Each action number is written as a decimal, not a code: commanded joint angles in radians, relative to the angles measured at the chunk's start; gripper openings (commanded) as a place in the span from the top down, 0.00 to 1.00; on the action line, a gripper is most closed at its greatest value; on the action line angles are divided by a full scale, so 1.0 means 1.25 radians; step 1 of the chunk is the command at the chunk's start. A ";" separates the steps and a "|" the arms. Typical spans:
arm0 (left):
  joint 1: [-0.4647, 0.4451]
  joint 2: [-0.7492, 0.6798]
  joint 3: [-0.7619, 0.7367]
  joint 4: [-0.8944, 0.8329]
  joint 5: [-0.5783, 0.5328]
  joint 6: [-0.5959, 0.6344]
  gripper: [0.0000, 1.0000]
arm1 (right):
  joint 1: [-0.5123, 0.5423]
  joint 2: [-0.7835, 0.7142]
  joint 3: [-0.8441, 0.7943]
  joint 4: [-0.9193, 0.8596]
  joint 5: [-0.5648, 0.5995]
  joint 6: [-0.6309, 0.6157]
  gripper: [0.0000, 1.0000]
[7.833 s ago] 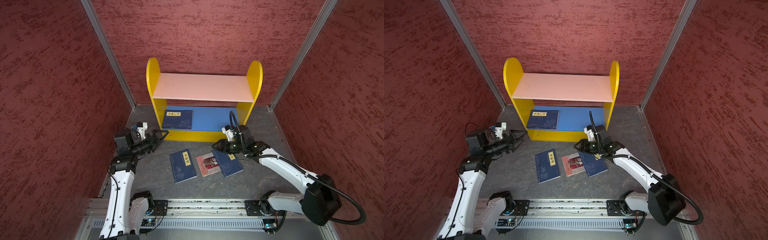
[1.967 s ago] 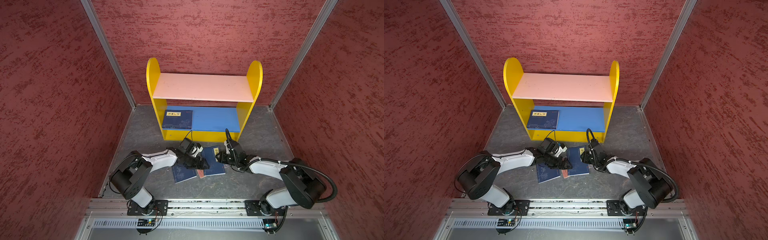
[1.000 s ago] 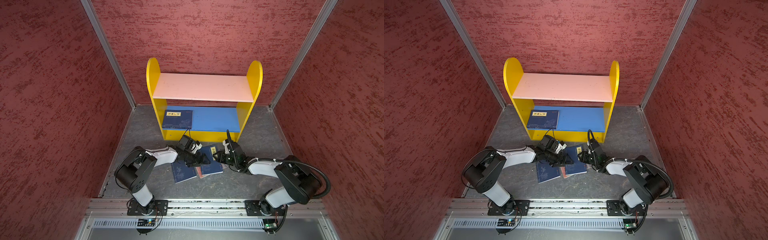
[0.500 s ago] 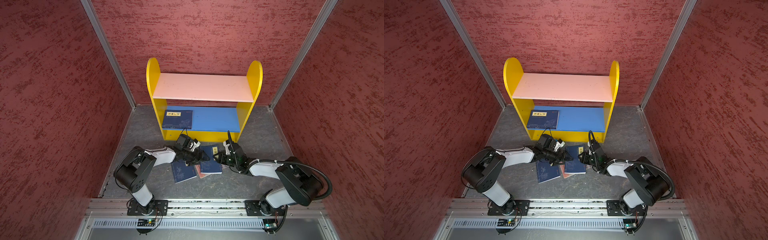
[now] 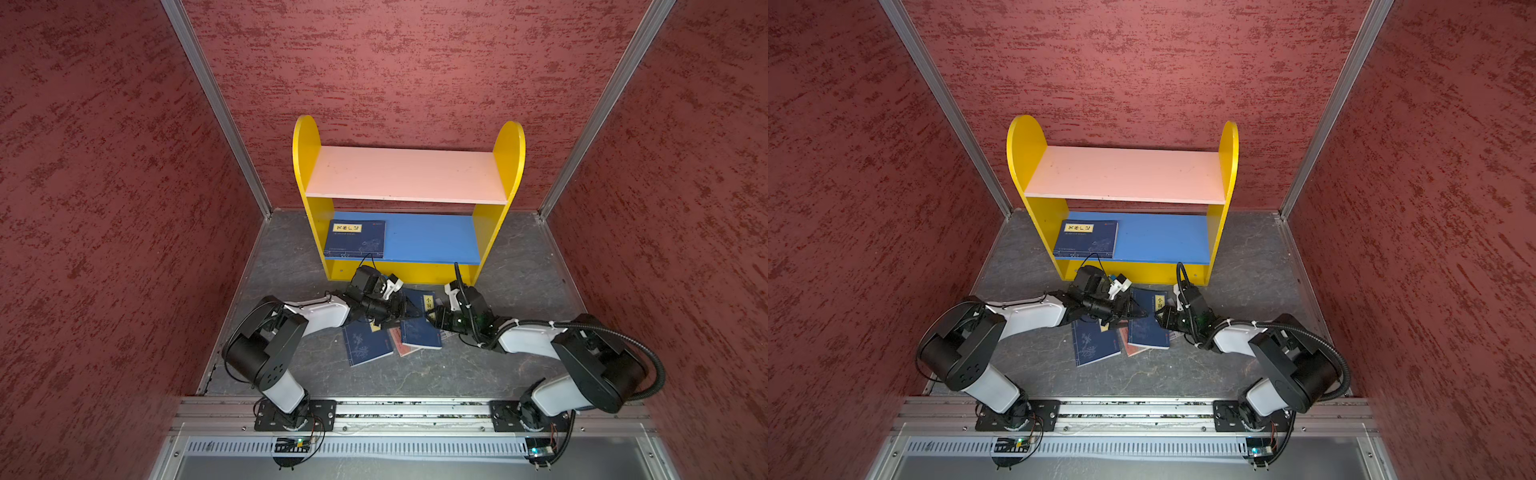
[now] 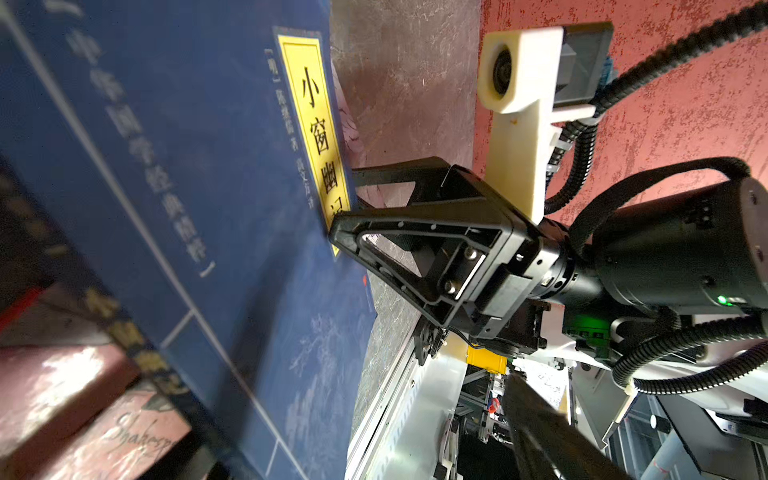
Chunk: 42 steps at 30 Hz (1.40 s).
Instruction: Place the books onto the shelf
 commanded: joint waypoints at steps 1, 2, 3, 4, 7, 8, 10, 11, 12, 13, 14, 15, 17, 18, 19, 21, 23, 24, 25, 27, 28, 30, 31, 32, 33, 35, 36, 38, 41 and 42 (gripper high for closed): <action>0.001 0.009 0.010 0.014 0.017 0.005 0.09 | 0.018 0.023 -0.033 -0.108 -0.059 0.017 0.51; 0.003 0.011 0.011 0.014 0.015 0.005 0.11 | 0.018 0.026 -0.033 -0.107 -0.059 0.017 0.51; 0.005 0.013 0.013 0.011 0.013 0.005 0.13 | 0.018 0.028 -0.033 -0.106 -0.058 0.016 0.51; 0.005 0.015 0.014 0.010 0.013 0.004 0.16 | 0.018 0.029 -0.032 -0.104 -0.056 0.017 0.51; 0.005 0.009 0.018 -0.024 -0.004 0.006 0.27 | 0.018 0.029 -0.035 -0.094 -0.054 0.021 0.51; 0.004 0.006 0.020 -0.044 -0.017 0.017 0.29 | 0.018 0.029 -0.035 -0.091 -0.051 0.023 0.51; 0.005 -0.002 0.014 -0.059 -0.031 0.034 0.33 | 0.018 0.030 -0.039 -0.080 -0.049 0.027 0.50; 0.005 -0.005 0.011 -0.066 -0.041 0.038 0.35 | 0.018 0.031 -0.041 -0.071 -0.050 0.030 0.50; 0.005 -0.006 0.007 -0.068 -0.042 0.040 0.38 | 0.018 0.033 -0.041 -0.067 -0.051 0.032 0.51; 0.005 -0.006 0.003 -0.067 -0.042 0.043 0.39 | 0.018 0.035 -0.041 -0.062 -0.053 0.033 0.50; 0.005 -0.006 0.001 -0.070 -0.044 0.042 0.41 | 0.018 0.037 -0.041 -0.057 -0.054 0.035 0.51; 0.004 -0.006 -0.001 -0.070 -0.045 0.043 0.44 | 0.018 0.038 -0.041 -0.053 -0.055 0.037 0.51; 0.004 -0.004 0.003 -0.081 -0.048 0.053 0.53 | 0.018 0.037 -0.041 -0.048 -0.056 0.040 0.50; 0.005 -0.001 0.006 -0.090 -0.052 0.060 0.60 | 0.018 0.037 -0.043 -0.046 -0.056 0.041 0.50; 0.005 0.000 0.009 -0.097 -0.056 0.064 0.67 | 0.018 0.036 -0.044 -0.042 -0.054 0.042 0.50; 0.007 0.005 0.010 -0.104 -0.063 0.063 0.72 | 0.018 0.032 -0.045 -0.039 -0.055 0.045 0.51; 0.008 0.010 0.006 -0.101 -0.063 0.057 0.82 | 0.018 0.027 -0.046 -0.036 -0.054 0.047 0.50; 0.008 0.010 0.004 -0.100 -0.063 0.055 0.85 | 0.018 0.024 -0.047 -0.036 -0.054 0.048 0.50; 0.008 0.009 0.002 -0.098 -0.065 0.052 0.89 | 0.018 0.021 -0.049 -0.034 -0.052 0.049 0.51; 0.008 0.007 0.000 -0.098 -0.068 0.044 0.92 | 0.018 0.016 -0.050 -0.035 -0.051 0.050 0.50; 0.008 0.006 0.001 -0.100 -0.068 0.040 0.94 | 0.018 0.012 -0.051 -0.036 -0.048 0.051 0.50; 0.008 0.004 0.000 -0.100 -0.067 0.035 0.97 | 0.018 0.008 -0.051 -0.039 -0.045 0.051 0.51; 0.008 0.000 -0.001 -0.104 -0.069 0.035 1.00 | 0.018 0.005 -0.050 -0.041 -0.041 0.051 0.50; 0.008 -0.003 0.000 -0.112 -0.071 0.037 1.00 | 0.018 0.001 -0.049 -0.047 -0.036 0.053 0.50; 0.009 -0.007 0.003 -0.126 -0.074 0.041 1.00 | 0.018 -0.004 -0.046 -0.056 -0.027 0.056 0.50; 0.014 -0.019 0.012 -0.155 -0.074 0.050 1.00 | 0.018 -0.019 -0.044 -0.081 -0.008 0.057 0.49; 0.019 -0.029 0.015 -0.167 -0.071 0.052 1.00 | 0.018 -0.030 -0.042 -0.094 0.001 0.061 0.48; 0.028 -0.057 0.014 -0.175 -0.068 0.054 1.00 | 0.018 -0.064 -0.037 -0.132 0.026 0.066 0.47; 0.027 -0.090 0.019 -0.195 -0.057 0.063 1.00 | 0.018 -0.119 -0.040 -0.160 0.041 0.075 0.47; 0.026 -0.094 0.022 -0.204 -0.049 0.069 1.00 | 0.019 -0.141 -0.039 -0.175 0.048 0.081 0.46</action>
